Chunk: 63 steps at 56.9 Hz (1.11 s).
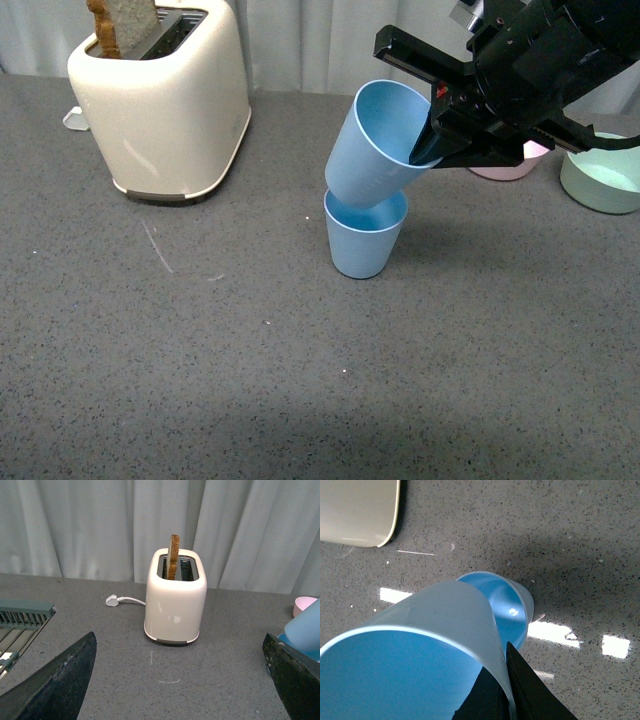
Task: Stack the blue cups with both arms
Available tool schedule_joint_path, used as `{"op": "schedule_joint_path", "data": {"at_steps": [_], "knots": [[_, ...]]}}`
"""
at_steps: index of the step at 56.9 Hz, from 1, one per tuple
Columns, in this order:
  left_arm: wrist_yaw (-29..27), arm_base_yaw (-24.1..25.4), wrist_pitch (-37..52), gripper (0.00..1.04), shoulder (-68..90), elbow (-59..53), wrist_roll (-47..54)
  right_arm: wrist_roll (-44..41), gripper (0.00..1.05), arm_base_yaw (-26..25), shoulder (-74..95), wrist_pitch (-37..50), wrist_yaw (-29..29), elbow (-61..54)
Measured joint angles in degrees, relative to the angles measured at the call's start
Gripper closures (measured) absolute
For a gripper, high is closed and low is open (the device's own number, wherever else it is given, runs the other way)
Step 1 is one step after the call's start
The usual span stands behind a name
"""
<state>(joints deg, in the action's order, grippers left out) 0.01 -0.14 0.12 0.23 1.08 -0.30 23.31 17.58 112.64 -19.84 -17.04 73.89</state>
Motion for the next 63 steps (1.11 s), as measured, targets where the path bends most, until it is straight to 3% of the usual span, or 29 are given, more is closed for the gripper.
{"op": "schedule_joint_path", "data": {"at_steps": [5, 19, 34, 37, 41, 44, 48, 53, 63], "knots": [[0.00, 0.00, 0.00, 0.07, 0.00, 0.00, 0.00, -0.02, 1.03, 0.07, 0.37, -0.17, 0.22, 0.35], [0.00, 0.00, 0.00, 0.07, 0.00, 0.00, 0.00, -0.92, 0.58, 0.00, 0.13, 2.71, 1.49, 0.07], [0.00, 0.00, 0.00, 0.07, 0.00, 0.00, 0.00, -2.03, 0.18, -0.15, -0.79, 4.70, 3.30, -0.59], [0.00, 0.00, 0.00, 0.07, 0.00, 0.00, 0.00, -5.44, 0.23, 0.33, -1.09, 16.22, 11.26, -5.22], [0.07, 0.00, 0.00, 0.07, 0.00, 0.00, 0.02, -13.09, 0.35, 0.33, -2.14, 38.99, 26.10, -16.37], [-0.11, -0.02, -0.02, 0.07, -0.02, 0.00, 0.00, -16.76, 0.44, -0.39, -3.17, 54.62, 30.58, -24.96], [-0.17, 0.00, -0.07, 0.07, -0.02, 0.00, 0.02, -19.63, 0.55, -1.88, -5.27, 72.30, 31.45, -33.16], [-0.13, 0.00, -0.09, 0.07, -0.02, 0.00, 0.02, -21.66, 0.69, -3.82, -11.45, 84.21, 30.56, -39.58], [-0.07, 0.00, -0.09, 0.07, -0.02, 0.00, 0.02, -22.73, 0.97, -6.97, -20.96, 87.52, 28.02, -48.94]]}}
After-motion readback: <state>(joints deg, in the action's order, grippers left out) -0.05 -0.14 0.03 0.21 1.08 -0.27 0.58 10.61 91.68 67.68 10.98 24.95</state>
